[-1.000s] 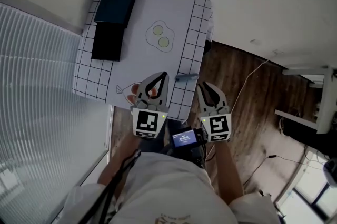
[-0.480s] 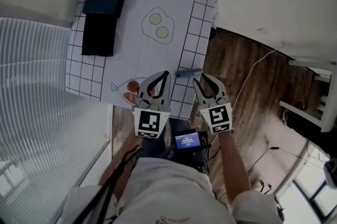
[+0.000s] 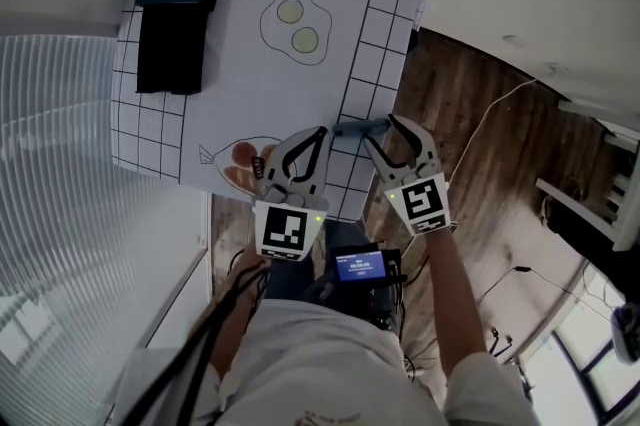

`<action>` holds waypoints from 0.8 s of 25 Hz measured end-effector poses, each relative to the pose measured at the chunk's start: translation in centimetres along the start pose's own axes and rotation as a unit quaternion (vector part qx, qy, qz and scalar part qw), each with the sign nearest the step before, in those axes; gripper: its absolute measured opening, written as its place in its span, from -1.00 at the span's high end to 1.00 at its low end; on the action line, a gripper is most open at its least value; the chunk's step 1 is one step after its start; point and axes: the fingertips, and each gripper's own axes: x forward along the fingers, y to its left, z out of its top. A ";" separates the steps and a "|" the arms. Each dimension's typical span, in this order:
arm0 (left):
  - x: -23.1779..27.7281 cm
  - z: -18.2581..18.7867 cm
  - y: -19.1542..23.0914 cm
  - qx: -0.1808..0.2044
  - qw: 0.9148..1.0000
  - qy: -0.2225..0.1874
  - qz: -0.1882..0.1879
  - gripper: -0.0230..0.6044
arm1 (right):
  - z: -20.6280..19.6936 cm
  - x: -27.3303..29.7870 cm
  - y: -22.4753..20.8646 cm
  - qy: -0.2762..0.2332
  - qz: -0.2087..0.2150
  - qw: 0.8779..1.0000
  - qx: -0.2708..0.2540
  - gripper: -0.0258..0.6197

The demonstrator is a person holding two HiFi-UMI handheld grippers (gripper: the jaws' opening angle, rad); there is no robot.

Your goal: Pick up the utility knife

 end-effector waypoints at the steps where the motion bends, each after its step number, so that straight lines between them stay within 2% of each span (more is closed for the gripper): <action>1: 0.0 -0.1 0.0 -0.004 1.000 0.001 0.001 0.92 | -0.1 0.2 0.0 0.002 0.006 1.000 -0.004 0.26; 7: 0.4 -0.2 0.2 -0.013 1.000 0.002 0.002 0.92 | -0.1 0.8 0.4 0.002 0.033 0.999 -0.018 0.24; 11: 0.6 -0.3 0.2 -0.014 1.000 0.003 0.003 0.92 | -0.7 1.0 0.9 0.019 0.038 0.998 -0.051 0.25; 13: 0.6 -0.4 0.1 -0.015 1.000 0.003 0.002 0.92 | -0.7 1.0 1.2 0.018 0.040 0.997 -0.060 0.30; 15: 0.5 -0.6 0.1 -0.017 1.000 0.005 0.003 0.92 | -0.9 1.0 1.7 0.020 0.040 0.997 -0.070 0.44; 20: 0.3 -0.9 0.0 -0.018 1.000 0.008 0.004 0.92 | -0.7 0.9 1.8 0.023 0.041 0.997 -0.060 0.48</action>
